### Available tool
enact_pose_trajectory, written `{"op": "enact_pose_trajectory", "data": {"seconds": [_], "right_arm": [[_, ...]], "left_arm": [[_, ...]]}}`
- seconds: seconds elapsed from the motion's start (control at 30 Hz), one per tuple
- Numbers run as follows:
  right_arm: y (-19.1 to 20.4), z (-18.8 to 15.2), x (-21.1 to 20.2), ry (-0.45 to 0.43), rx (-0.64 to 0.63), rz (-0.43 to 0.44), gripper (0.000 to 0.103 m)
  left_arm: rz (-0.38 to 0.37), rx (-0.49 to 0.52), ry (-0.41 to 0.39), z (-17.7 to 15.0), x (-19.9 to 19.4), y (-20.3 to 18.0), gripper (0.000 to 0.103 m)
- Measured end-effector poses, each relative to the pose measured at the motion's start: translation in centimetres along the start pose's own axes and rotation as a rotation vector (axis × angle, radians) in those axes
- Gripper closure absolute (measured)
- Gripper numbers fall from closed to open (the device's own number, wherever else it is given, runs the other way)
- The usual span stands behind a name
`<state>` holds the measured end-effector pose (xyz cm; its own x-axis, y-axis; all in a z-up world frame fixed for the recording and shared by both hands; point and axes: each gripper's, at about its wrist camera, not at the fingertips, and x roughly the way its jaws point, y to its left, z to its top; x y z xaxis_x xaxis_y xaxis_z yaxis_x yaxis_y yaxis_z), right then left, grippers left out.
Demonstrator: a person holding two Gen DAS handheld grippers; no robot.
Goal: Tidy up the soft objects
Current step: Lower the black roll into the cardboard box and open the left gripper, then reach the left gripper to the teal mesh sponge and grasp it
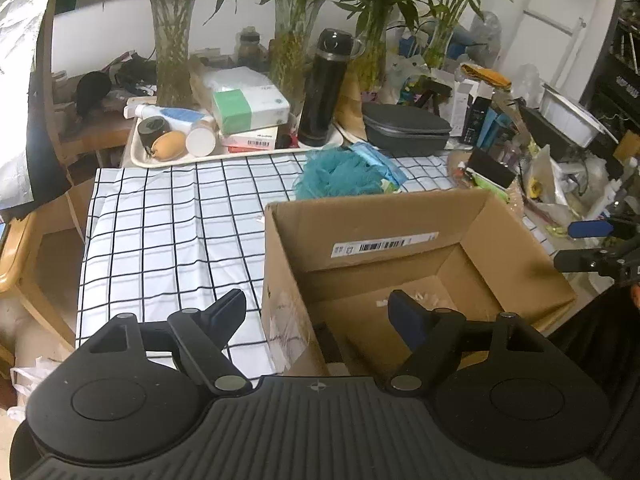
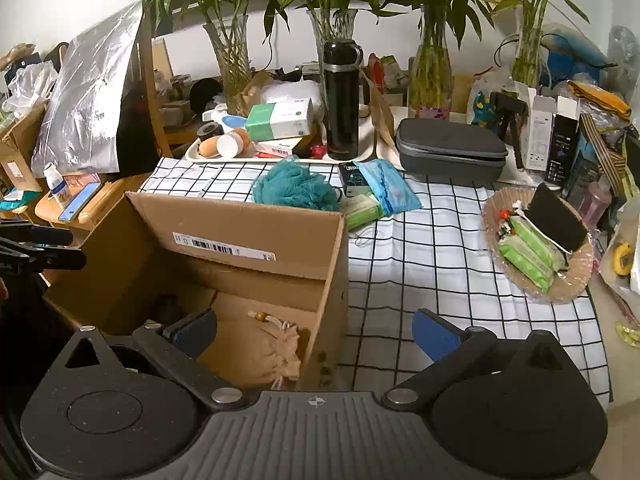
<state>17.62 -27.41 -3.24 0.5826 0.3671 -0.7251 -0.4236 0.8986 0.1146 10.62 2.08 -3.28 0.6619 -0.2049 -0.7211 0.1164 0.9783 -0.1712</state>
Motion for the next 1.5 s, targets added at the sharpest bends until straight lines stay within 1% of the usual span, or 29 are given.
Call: {"op": "enact_pose_trajectory", "data": {"seconds": [0.3, 0.67, 0.97, 1.07, 1.27, 1.37, 1.5], "right_arm": [[-0.1, 0.9, 0.2, -0.032, -0.001, 0.009, 0.000], [-0.7, 1.7, 1.1, -0.070, 0.020, 0.017, 0.000], [-2.2, 3.0, 3.0, -0.095, 0.059, 0.030, 0.000], [-2.9, 3.3, 3.9, -0.106, 0.076, 0.029, 0.000], [-4.3, 4.1, 5.4, -0.117, 0.108, 0.029, 0.000], [-4.9, 4.8, 6.0, -0.127, 0.112, 0.034, 0.000], [-5.8, 5.9, 7.1, -0.127, 0.116, 0.019, 0.000]], "left_arm": [[-0.024, 0.004, -0.044, 1.1, 0.2, -0.1, 0.025], [-0.046, -0.008, -0.088, 2.8, 1.1, 0.6, 0.025], [-0.066, -0.008, -0.130, 4.4, 2.4, 1.9, 0.025], [-0.074, -0.002, -0.136, 5.0, 3.1, 2.6, 0.025], [-0.114, 0.018, -0.147, 6.1, 5.3, 3.8, 0.025], [-0.121, 0.018, -0.148, 6.8, 6.5, 4.4, 0.025], [-0.125, 0.031, -0.158, 7.7, 7.9, 5.1, 0.025]]}}
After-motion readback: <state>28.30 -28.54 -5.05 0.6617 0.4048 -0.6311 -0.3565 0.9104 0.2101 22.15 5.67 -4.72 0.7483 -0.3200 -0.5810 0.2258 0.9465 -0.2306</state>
